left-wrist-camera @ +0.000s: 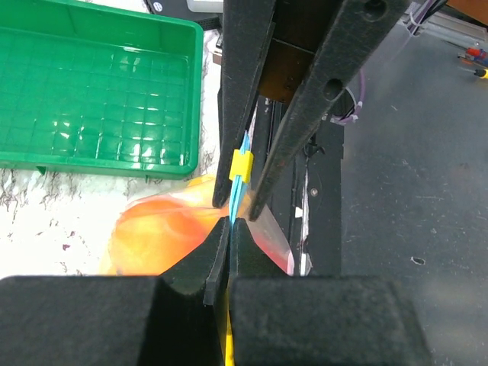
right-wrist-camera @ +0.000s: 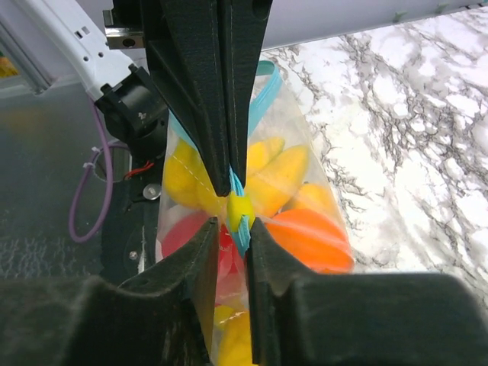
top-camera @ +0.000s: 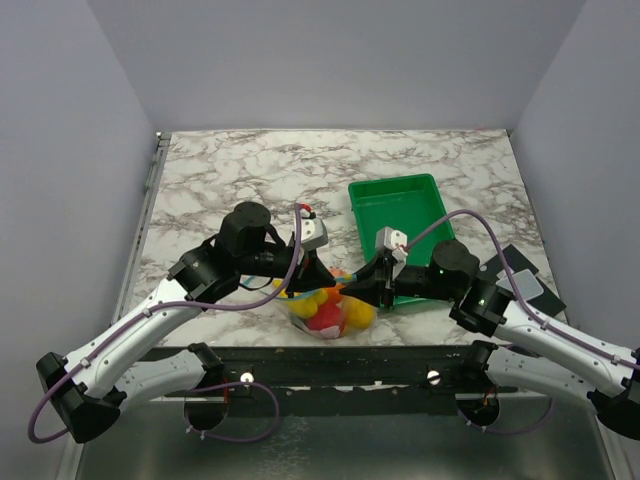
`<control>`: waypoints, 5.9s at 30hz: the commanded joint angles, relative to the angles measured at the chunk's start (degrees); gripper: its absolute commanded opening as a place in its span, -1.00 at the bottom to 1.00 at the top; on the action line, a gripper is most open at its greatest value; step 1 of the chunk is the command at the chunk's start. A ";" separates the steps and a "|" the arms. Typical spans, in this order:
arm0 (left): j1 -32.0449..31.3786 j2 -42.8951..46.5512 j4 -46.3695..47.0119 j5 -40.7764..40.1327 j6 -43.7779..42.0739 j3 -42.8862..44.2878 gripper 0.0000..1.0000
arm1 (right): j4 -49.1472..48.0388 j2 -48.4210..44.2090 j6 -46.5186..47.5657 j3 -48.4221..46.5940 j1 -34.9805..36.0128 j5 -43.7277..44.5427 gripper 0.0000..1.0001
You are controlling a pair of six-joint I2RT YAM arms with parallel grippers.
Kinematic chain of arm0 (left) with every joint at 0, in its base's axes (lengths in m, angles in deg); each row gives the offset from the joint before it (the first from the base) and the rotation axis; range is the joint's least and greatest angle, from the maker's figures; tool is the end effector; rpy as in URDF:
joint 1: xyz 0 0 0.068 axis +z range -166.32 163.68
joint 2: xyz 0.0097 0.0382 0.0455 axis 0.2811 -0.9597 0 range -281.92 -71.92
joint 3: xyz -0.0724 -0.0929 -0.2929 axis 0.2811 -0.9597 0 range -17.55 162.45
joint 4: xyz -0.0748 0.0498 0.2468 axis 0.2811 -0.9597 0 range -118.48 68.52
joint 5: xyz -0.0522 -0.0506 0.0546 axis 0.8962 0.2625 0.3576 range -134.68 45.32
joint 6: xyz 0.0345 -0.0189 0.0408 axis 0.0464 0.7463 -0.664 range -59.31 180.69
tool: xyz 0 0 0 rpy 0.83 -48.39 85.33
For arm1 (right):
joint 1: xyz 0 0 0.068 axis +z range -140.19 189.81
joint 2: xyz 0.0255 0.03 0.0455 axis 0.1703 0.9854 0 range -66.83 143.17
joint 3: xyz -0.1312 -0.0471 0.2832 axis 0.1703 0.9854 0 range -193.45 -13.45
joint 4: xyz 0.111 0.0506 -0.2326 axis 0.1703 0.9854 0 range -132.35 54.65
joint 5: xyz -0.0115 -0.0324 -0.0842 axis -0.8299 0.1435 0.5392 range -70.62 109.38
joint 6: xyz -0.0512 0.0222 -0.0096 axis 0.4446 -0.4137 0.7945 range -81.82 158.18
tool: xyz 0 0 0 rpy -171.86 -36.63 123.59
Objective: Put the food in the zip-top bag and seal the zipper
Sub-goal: Zip the zipper food storage bag at the center of the board.
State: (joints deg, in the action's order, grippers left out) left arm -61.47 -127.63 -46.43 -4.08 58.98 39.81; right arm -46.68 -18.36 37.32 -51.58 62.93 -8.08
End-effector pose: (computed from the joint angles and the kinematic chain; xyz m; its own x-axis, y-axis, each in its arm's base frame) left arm 0.1133 -0.1503 0.3940 -0.2502 0.2835 -0.9257 0.9677 0.1034 -0.2299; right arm 0.0918 0.1528 0.3475 -0.0776 -0.0812 -0.9937 -0.9840 0.1669 0.0632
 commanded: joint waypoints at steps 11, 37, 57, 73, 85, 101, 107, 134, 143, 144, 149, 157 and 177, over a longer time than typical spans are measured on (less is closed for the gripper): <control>-0.38 1.44 2.65 0.94 1.26 0.46 -0.72 | -1.41 0.75 -0.64 -0.37 -0.30 -2.66 -0.99; -0.47 -4.75 3.20 7.18 -2.02 3.72 0.01 | 2.84 2.38 -0.52 -2.98 -0.30 -4.76 -0.99; -1.40 -6.56 4.01 9.31 -2.16 3.19 -1.00 | 3.37 1.77 -0.36 -2.61 -0.30 -2.72 -0.99; -1.42 -5.29 3.97 6.56 -2.37 3.27 -1.00 | -0.54 -11.23 -2.21 2.12 -0.30 5.43 -0.99; -1.44 -2.39 3.82 4.43 -1.89 2.31 -1.00 | 1.00 -15.21 -1.69 2.08 -0.30 10.61 -0.99; -1.43 4.55 3.42 -2.49 -0.51 0.03 -1.00 | 3.79 -18.23 -1.75 2.52 -0.30 15.89 -0.99; -1.41 5.17 3.50 -3.32 0.44 -0.01 -1.00 | 3.29 -18.11 -2.65 3.45 -0.30 16.63 -0.99; -1.44 2.26 -1.24 -9.71 3.77 1.79 -1.00 | 0.64 -6.18 -1.27 2.52 -0.30 13.32 -0.90; -1.39 -1.20 -1.23 -8.54 2.97 1.79 -1.00 | 14.75 -5.70 6.73 -5.37 -0.26 7.13 0.07; -1.42 -1.34 -1.17 -8.15 2.88 1.79 -1.00 | 16.12 -5.38 7.56 -6.30 -0.27 6.34 0.15; -1.43 -1.56 -1.24 -6.48 2.68 1.79 -1.00 | 22.95 -1.38 11.72 -12.20 -0.30 2.42 0.28; -1.49 -1.35 -1.24 -3.77 2.59 1.20 -1.00 | 32.76 7.06 19.42 -21.48 -0.30 -1.43 0.30; -1.52 1.05 -1.17 -4.85 3.00 0.58 -0.72 | 31.06 11.24 19.18 -19.05 -0.30 -3.20 -0.99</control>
State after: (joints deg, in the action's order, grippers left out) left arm -63.06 -128.37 -48.44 -9.15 61.84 40.16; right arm -15.82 -6.47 56.68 -72.00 62.71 -10.46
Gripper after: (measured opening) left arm 0.033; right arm 0.025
